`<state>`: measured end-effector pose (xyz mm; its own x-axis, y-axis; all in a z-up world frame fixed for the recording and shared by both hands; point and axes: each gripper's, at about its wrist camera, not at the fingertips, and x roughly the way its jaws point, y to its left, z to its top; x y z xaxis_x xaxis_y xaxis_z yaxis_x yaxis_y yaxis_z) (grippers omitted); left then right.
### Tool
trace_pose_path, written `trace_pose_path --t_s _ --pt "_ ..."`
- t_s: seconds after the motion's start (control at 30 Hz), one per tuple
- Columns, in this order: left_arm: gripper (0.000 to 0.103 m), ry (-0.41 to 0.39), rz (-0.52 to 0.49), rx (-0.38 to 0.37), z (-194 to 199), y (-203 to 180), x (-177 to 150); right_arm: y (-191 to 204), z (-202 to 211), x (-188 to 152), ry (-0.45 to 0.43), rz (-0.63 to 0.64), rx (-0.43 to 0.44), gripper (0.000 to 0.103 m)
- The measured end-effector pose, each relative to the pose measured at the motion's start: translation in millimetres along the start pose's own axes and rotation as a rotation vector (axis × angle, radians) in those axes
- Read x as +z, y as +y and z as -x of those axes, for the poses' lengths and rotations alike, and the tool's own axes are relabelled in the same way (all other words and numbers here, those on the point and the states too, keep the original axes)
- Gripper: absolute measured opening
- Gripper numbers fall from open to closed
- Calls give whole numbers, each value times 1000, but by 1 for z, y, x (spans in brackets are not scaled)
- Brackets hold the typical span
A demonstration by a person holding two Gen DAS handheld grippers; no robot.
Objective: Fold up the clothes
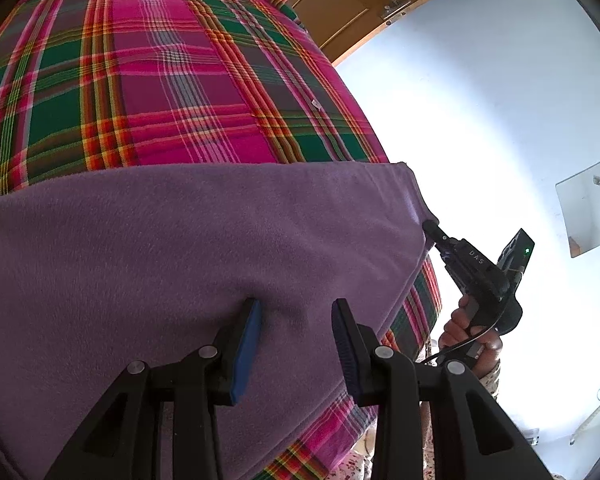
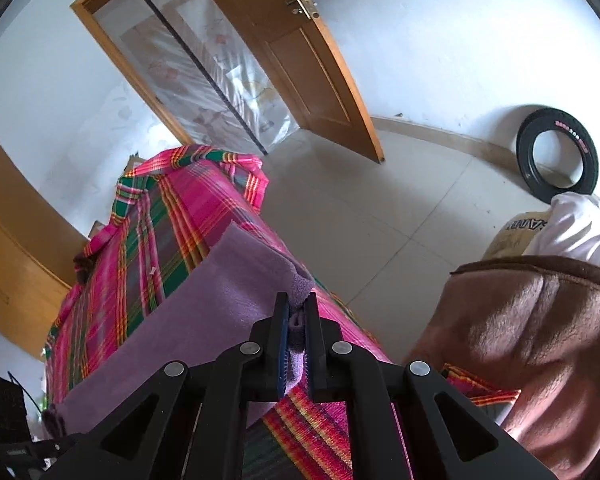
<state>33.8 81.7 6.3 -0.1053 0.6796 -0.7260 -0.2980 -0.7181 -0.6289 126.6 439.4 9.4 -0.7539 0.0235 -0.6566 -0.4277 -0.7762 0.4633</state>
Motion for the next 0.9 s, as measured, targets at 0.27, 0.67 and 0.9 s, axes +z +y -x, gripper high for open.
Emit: trace_pose_path --t_s 0.27,0.67,0.9 --pt "37 4 16 -1 -2 0 2 29 26 5 -71 91 52 7" --pt "37 14 34 -39 -2 8 5 89 61 -10 -123 265 136 7" --pt "37 29 76 -104 0 15 6 130 72 -31 -127 384 183 7"
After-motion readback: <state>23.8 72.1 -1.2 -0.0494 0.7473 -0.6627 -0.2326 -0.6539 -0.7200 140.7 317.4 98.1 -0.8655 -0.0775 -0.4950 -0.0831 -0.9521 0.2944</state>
